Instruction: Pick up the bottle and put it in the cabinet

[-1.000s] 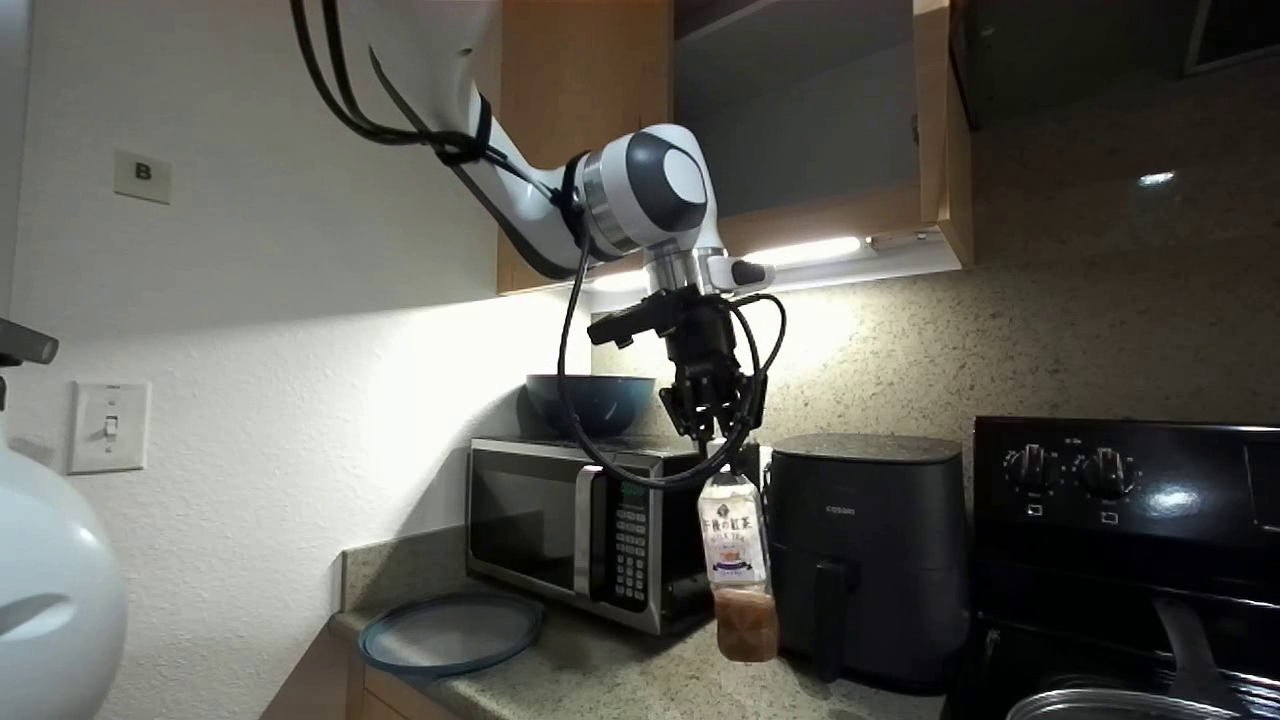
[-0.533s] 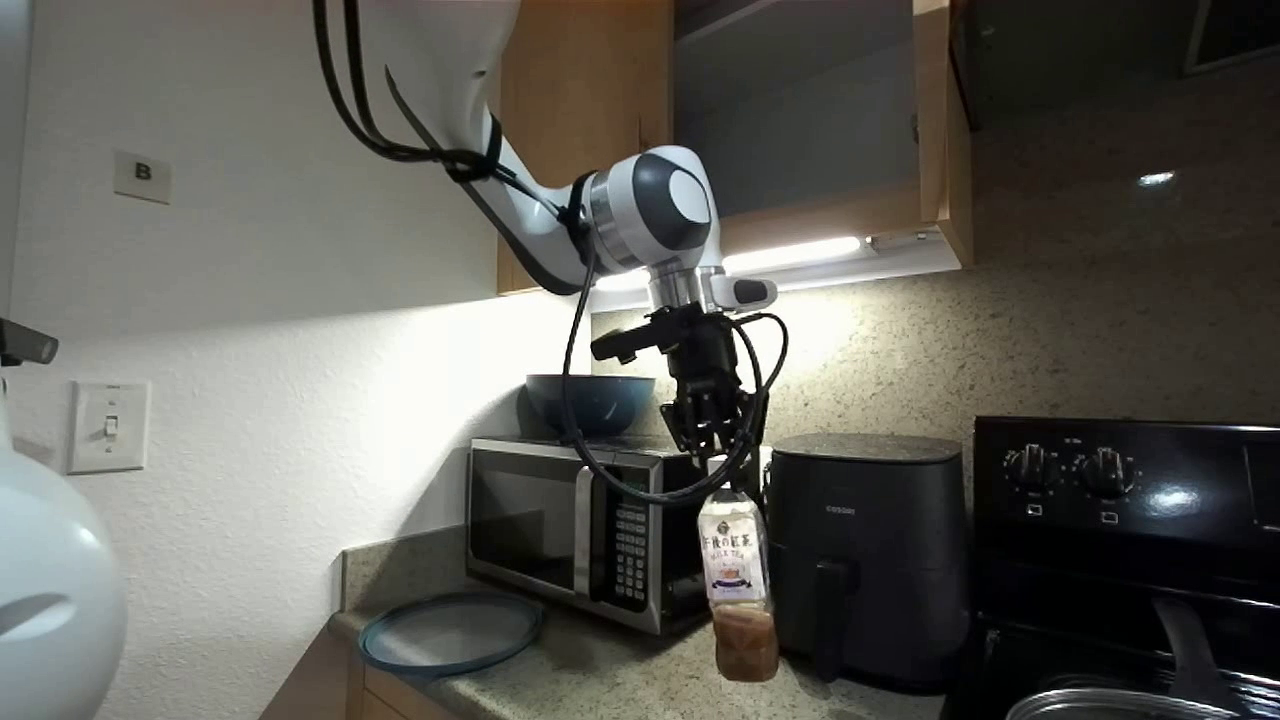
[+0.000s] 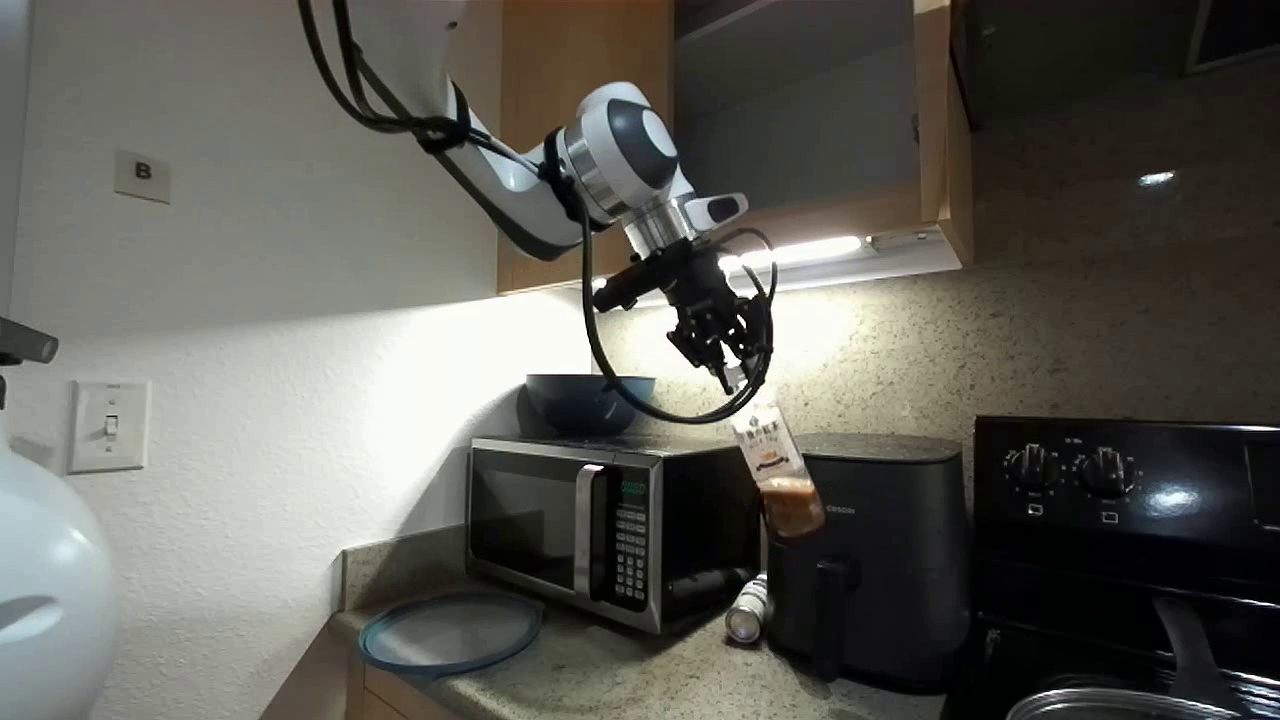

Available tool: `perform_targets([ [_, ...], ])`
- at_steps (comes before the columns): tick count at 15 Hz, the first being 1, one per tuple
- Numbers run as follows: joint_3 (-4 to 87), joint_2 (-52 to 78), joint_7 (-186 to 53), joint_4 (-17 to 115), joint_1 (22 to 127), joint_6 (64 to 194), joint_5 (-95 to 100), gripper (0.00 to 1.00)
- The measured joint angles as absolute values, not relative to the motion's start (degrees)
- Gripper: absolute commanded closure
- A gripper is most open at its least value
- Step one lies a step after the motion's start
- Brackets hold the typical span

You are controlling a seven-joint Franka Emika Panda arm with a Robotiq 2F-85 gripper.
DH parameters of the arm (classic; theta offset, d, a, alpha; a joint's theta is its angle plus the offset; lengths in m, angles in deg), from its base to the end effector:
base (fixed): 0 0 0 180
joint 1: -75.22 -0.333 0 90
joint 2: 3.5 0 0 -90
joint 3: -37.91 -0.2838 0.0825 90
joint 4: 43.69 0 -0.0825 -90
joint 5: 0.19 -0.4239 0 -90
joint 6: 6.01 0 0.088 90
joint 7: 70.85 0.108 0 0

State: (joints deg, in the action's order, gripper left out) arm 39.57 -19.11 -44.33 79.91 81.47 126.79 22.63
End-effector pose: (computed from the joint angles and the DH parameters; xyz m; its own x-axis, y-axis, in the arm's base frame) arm 0.5510 -0.0850 0.5163 0.8185 -0.2942 0.4934 -0.4169 -0.8951 0.1580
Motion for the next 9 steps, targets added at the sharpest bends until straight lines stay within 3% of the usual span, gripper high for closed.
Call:
perform_targets([
  [7,37.92,-25.54,-37.83,79.86,87.05,140.16,25.19,0.87],
  [8,37.69,-25.86,-36.83,80.41,88.27,142.89,25.28,0.63],
  [9,37.50,-25.88,-36.14,81.08,89.31,144.86,25.28,0.63],
])
